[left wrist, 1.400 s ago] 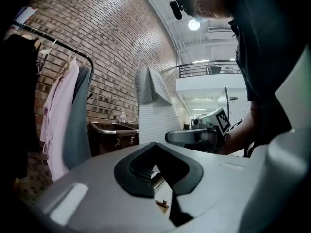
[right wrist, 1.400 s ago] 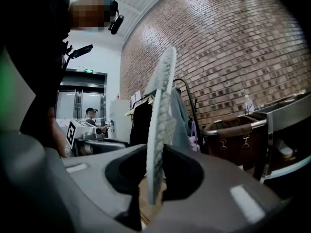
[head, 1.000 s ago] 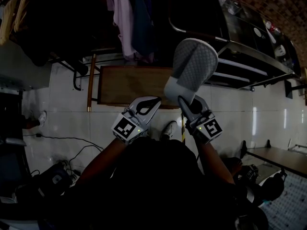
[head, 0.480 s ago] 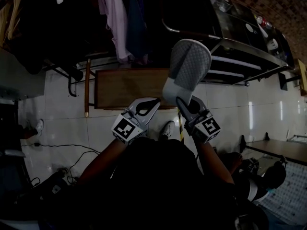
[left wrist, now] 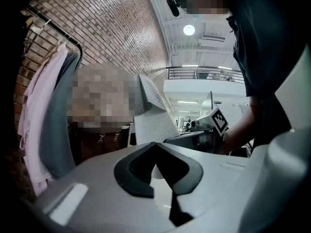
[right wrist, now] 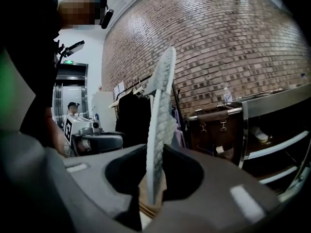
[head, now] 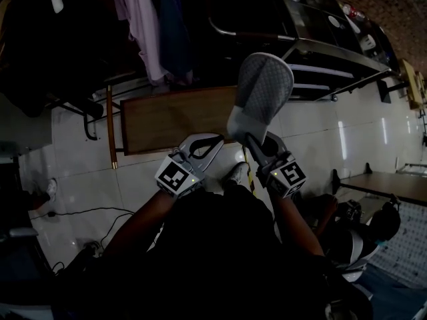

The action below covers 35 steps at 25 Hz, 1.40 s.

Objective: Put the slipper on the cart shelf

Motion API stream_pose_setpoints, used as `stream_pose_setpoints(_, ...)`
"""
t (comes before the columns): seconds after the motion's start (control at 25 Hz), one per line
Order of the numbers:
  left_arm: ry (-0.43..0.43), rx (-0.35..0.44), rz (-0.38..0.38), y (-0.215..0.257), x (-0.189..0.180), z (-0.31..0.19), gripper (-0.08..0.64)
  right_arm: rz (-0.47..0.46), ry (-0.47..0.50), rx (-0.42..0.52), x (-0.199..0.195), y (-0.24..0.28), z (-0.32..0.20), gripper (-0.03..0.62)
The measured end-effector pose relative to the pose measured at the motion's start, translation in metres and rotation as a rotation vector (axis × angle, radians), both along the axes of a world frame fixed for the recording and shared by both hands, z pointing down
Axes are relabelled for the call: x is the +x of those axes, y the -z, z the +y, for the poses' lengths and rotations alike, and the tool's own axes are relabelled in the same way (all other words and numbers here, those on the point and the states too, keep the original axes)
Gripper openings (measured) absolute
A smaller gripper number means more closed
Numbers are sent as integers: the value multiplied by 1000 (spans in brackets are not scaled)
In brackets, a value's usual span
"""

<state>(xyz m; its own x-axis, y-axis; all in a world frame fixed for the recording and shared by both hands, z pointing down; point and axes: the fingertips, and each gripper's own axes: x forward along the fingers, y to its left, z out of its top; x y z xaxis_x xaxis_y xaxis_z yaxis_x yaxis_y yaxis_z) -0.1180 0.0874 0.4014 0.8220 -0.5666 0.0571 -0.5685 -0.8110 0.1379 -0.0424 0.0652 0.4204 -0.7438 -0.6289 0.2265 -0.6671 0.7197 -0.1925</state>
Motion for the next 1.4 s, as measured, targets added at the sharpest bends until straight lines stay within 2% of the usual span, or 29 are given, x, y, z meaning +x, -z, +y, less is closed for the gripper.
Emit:
stream_pose_setpoints(0.2,-33,12,-2,2,31,-6,0,-11,-16,-8,26,1,-9,66)
stream_pose_setpoints(0.36,-24,15,-17,5,62,-20,0,-18,-2,13,56,-1,-21,66)
stream_pose_setpoints(0.96,-15,11,-60,-3,217,-61,0,-39,24,-16,207,-20,-60,66)
stream_pose_setpoints(1.4,-84,-1,-92,-14,302,-72,0,-64,-49,-53,299,-35,-78,67)
